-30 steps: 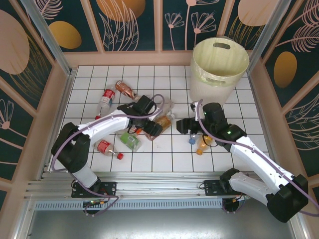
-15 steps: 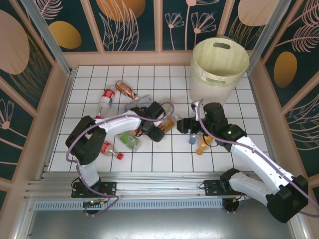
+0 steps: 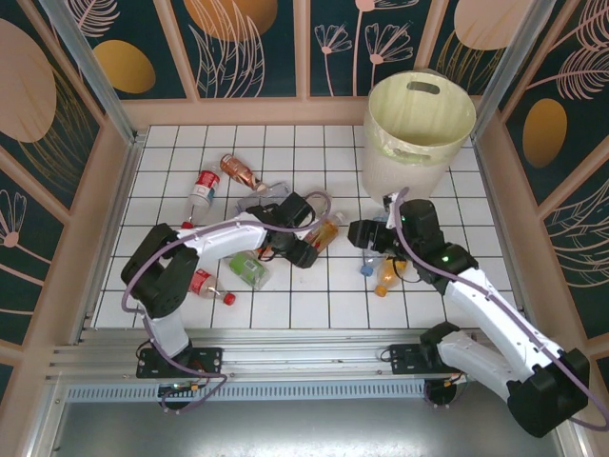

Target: Put the plastic bottles in the bin

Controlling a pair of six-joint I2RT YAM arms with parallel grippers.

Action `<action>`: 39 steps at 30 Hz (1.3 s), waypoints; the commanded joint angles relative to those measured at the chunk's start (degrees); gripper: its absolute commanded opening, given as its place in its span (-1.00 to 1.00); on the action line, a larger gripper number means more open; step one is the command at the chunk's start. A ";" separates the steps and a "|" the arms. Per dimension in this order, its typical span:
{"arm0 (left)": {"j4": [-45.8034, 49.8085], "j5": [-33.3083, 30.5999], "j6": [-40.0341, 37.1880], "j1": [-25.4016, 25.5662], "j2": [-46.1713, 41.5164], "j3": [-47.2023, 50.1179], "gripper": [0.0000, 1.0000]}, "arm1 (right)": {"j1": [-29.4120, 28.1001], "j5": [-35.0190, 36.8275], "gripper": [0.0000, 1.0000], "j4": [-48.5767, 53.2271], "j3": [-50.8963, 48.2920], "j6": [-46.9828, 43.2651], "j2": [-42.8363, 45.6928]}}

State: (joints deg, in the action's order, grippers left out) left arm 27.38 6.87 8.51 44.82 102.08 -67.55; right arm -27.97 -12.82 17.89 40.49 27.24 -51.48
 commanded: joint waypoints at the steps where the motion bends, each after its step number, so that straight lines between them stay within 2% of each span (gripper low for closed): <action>1: -8.32 5.59 5.56 0.38 -5.94 2.11 0.19 | 0.41 3.07 0.59 -5.06 -1.35 9.08 2.29; 5: -17.09 10.94 12.50 0.37 -9.16 5.45 0.19 | 0.88 4.59 0.62 -8.33 -1.88 11.85 2.22; 13: -32.41 17.94 21.41 0.45 -13.97 12.91 0.19 | 0.90 -0.54 0.82 -19.26 -2.76 16.45 -2.40; 25: -34.85 21.18 21.11 0.61 -14.81 13.14 0.23 | -1.48 -4.66 0.85 -28.07 -2.01 16.27 -11.59; 29: -35.28 21.44 21.11 0.92 -14.57 13.06 0.23 | -1.65 -4.66 0.76 -28.43 -1.21 16.59 -13.61; 34: -35.85 21.67 21.11 1.32 -14.28 12.92 0.24 | -1.74 -4.41 0.50 -28.70 -1.03 16.73 -14.26; 39: -36.49 21.31 20.54 1.31 -14.28 12.84 0.35 | -1.74 -3.63 0.34 -27.63 -0.72 16.01 -13.04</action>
State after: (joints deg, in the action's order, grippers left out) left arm -5.52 26.52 29.28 45.56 88.97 -54.35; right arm -29.47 -16.93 -8.86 38.57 43.86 -65.63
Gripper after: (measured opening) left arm 0.672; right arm 0.682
